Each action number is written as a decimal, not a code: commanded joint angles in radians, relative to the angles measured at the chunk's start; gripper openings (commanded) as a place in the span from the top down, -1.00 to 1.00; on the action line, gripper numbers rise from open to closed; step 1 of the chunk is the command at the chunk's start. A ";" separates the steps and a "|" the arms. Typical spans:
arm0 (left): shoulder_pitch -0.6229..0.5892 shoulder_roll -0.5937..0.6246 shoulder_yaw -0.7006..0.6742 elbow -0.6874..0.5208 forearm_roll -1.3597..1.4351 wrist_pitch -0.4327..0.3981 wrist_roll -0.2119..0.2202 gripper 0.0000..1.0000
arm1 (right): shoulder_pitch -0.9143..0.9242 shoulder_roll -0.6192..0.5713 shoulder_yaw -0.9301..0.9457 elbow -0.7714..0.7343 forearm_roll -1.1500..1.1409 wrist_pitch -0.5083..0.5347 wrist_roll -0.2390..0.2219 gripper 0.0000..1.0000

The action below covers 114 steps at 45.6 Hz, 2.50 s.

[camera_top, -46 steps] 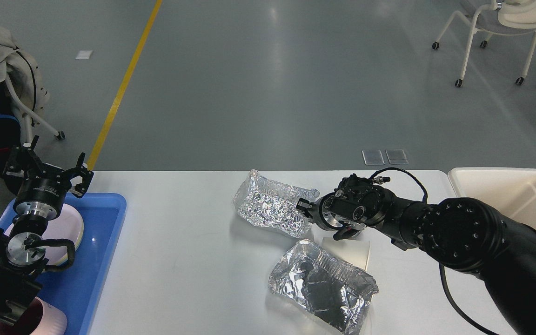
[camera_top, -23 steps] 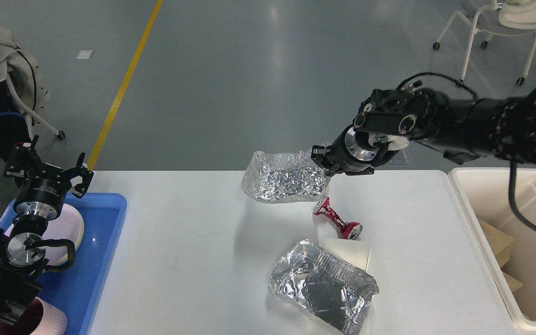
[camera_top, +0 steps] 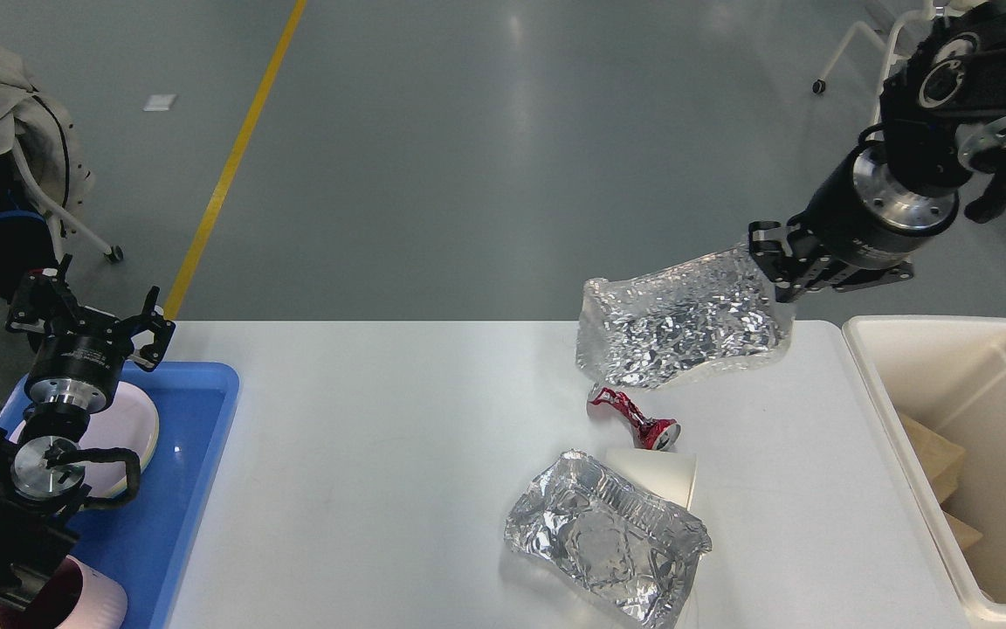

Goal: Tidy desktop
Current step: 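Lift the foil piece and drop it into the white bin, then move the right gripper out and down toward the red can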

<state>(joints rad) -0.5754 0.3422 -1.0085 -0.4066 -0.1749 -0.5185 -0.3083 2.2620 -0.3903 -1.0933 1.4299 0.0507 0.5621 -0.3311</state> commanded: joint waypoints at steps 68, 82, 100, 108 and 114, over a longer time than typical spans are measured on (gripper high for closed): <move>0.000 0.000 -0.001 0.000 0.000 0.000 0.000 -0.95 | -1.601 -0.016 0.762 -1.461 -0.088 -0.562 0.014 -1.00; 0.000 0.000 -0.001 0.000 0.000 0.000 0.000 -0.95 | -1.529 -0.015 0.748 -1.462 -0.089 -0.559 0.014 -1.00; 0.000 0.000 0.001 0.000 0.000 0.000 0.000 -0.95 | -1.092 0.136 0.405 -1.447 -0.094 -0.364 0.024 -1.00; 0.000 0.000 0.001 0.000 0.000 0.000 0.000 -0.95 | -0.918 0.240 0.406 -1.438 -0.086 -0.193 0.026 -1.00; 0.000 0.000 -0.001 0.000 0.000 0.000 0.000 -0.95 | -0.796 0.265 0.408 -1.294 -0.080 -0.041 0.026 -1.00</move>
<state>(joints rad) -0.5753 0.3417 -1.0078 -0.4066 -0.1749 -0.5184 -0.3083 1.3633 -0.1459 -0.6874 0.0161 -0.0351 0.3996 -0.3050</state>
